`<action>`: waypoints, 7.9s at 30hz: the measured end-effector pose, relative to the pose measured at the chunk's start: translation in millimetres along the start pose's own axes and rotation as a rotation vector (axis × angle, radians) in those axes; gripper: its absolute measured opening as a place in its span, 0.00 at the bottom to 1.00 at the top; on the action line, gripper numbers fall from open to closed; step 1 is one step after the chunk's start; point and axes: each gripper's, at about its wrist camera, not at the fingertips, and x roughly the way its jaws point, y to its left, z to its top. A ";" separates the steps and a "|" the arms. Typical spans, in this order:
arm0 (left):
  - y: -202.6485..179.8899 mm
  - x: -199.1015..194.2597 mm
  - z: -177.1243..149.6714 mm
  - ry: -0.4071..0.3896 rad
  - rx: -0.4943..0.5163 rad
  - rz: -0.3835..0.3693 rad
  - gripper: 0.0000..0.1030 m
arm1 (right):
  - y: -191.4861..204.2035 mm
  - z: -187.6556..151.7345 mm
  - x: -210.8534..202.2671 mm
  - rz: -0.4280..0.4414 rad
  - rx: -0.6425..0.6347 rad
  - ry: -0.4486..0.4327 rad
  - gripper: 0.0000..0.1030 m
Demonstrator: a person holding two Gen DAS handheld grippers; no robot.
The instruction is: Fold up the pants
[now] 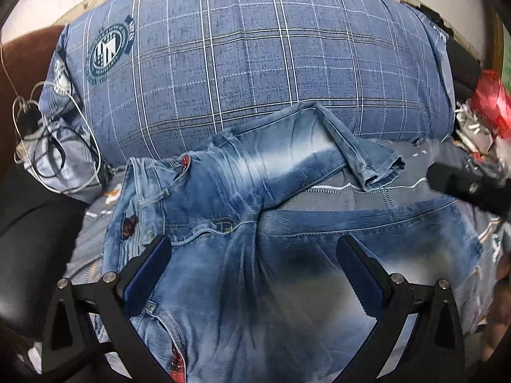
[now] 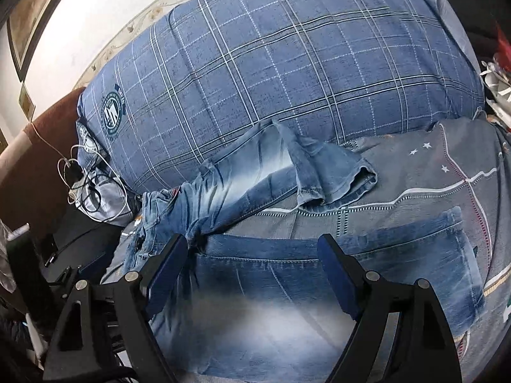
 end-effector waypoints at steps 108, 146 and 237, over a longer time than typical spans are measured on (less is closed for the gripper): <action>3.0 43.3 -63.3 0.305 -0.638 -0.524 0.04 | -208.3 -5.6 -27.6 -0.246 0.457 0.205 0.35; -18.1 41.6 -60.2 0.253 -0.580 -0.548 0.04 | -186.6 67.9 -38.7 -0.372 0.211 0.007 0.12; 98.0 -71.3 -74.3 -0.135 -0.496 -0.256 0.81 | -99.1 -18.1 -83.0 0.163 0.281 0.026 0.66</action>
